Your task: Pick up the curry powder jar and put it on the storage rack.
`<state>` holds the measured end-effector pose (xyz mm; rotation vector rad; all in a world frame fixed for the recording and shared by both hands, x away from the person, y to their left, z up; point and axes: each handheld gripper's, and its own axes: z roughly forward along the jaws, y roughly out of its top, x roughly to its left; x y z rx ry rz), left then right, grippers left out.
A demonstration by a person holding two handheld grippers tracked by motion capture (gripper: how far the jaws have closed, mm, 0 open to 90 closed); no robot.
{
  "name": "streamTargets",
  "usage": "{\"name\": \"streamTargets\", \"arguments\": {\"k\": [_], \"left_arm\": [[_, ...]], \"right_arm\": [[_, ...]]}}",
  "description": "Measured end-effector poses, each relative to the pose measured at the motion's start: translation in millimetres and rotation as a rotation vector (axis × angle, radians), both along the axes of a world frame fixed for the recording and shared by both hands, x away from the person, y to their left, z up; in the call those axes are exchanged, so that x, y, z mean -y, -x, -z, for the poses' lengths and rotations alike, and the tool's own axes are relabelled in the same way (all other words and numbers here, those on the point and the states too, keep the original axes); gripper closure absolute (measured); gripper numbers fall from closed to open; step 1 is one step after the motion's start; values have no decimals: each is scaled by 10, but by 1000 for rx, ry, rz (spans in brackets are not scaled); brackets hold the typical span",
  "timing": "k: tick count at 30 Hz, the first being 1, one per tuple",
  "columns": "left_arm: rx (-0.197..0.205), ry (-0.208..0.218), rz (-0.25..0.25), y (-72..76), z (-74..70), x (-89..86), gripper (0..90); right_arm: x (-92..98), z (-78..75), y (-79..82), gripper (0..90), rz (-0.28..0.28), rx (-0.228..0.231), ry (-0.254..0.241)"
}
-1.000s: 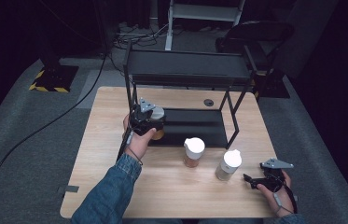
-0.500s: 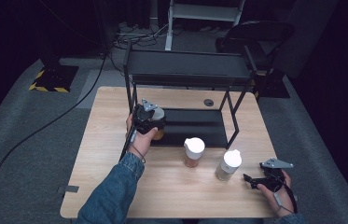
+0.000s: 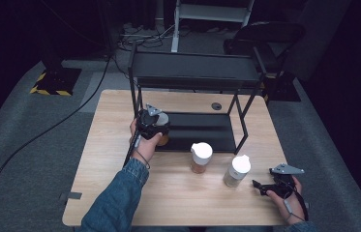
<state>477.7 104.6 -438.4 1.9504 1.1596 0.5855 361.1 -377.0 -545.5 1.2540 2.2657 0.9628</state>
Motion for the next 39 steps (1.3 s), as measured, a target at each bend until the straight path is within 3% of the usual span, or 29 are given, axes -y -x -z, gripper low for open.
{"name": "streamTargets", "arguments": {"k": [6,9,18,39], "left_arm": [[10,-16,10,-3,-2,6,318],[27,-10,23,10,-31,6,230],[69,12,31,105,-175,-27,195],[116,11,43,557,-458,-320,192]], "right_arm": [[0,0,0,33,0,0,0],[0,0,0,33,0,0,0],[-1,0,-1,32,0,0,0],[-8,-2,-13,26,2,-4,3]]}}
